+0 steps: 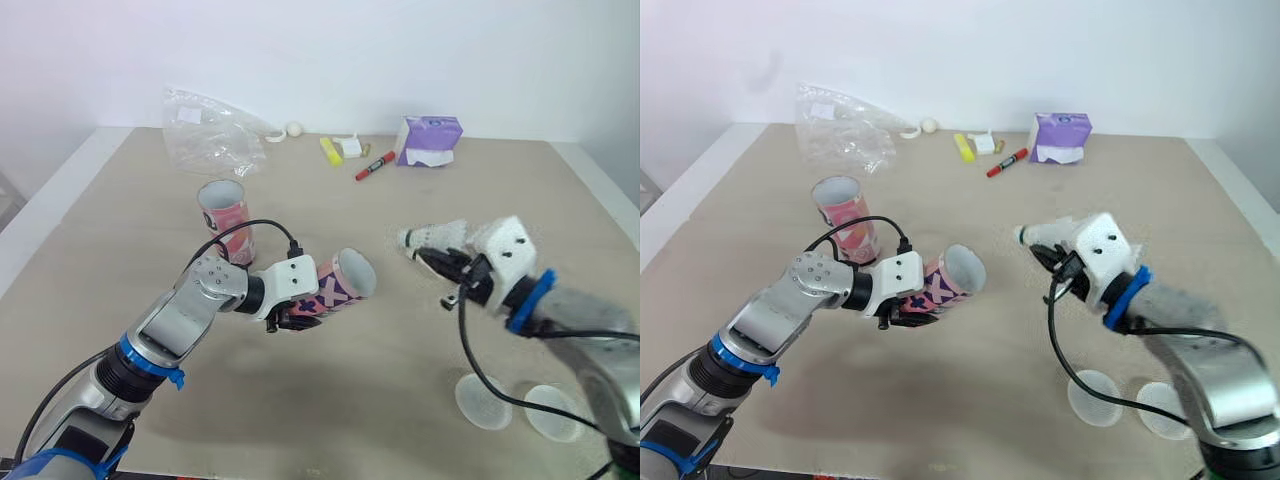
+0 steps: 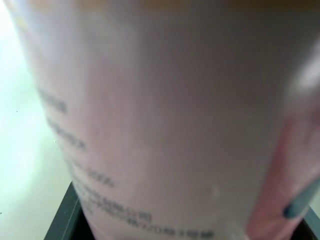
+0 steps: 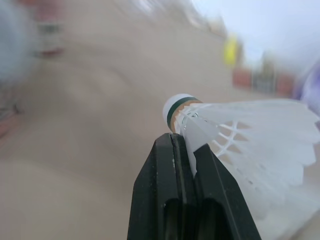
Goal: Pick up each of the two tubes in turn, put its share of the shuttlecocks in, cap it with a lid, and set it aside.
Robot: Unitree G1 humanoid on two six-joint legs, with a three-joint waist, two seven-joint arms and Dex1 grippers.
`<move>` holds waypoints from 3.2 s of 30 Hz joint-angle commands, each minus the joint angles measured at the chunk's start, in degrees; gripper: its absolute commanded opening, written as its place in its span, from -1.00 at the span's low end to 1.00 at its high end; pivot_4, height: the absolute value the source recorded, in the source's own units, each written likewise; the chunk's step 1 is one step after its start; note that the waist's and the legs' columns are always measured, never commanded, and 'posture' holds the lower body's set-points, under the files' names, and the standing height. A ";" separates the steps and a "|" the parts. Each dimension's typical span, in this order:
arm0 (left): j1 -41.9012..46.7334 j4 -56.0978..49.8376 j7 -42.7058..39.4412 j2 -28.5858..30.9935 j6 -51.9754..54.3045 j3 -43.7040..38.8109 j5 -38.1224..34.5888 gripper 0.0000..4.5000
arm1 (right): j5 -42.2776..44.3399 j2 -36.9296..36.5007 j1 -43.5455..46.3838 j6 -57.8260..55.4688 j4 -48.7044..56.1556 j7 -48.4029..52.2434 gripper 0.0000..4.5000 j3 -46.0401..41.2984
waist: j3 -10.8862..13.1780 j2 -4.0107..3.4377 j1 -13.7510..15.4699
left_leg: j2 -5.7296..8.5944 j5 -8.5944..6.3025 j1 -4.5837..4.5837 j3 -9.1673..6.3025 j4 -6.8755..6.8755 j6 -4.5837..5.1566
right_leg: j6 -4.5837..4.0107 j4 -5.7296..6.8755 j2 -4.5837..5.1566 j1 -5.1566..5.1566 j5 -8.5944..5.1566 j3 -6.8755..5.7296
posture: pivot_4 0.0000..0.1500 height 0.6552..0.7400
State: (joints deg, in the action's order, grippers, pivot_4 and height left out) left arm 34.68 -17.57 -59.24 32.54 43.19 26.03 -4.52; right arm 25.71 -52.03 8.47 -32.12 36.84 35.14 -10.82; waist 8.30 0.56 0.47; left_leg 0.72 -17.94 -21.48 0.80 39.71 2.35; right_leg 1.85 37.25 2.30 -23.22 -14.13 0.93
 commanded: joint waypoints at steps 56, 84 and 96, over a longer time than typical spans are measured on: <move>-0.98 0.85 -0.63 -0.05 0.61 3.47 -0.93 0.05 | 6.78 13.68 -9.67 -1.47 -24.40 1.89 0.96 -14.17 | -0.14 -0.22 0.07 | 0.02 0.03 0.03 -0.07 0.06 0.03 | -0.01 0.01 0.16 0.11 0.02 0.08 | 1.00 1.00; -1.38 0.48 -0.11 -0.23 1.07 3.07 -1.37 0.05 | 6.73 8.24 -12.73 -3.91 -18.92 3.13 -0.96 -16.54 | -0.14 -0.31 0.17 | 0.07 0.02 -0.01 -0.08 0.05 0.04 | 0.00 0.01 0.31 0.11 0.02 0.06 | 1.00 1.00; -0.57 2.23 -1.16 -0.08 -0.24 3.23 -1.42 0.05 | 4.76 -15.68 8.14 3.56 5.08 15.72 -0.96 -2.75 | -0.09 -0.25 0.00 | -0.13 0.08 0.17 -0.11 0.04 0.05 | -0.03 0.00 -0.01 0.20 0.03 0.08 | 1.00 1.00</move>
State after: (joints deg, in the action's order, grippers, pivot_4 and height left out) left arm 35.17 -16.24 -58.97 32.67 42.54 26.50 -5.10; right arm 29.81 -67.76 15.17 -30.09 36.35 49.74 -18.41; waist 8.21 0.31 0.47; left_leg 0.58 -17.86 -21.36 0.58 39.75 2.40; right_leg 1.78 37.25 2.29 -23.04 -14.12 0.92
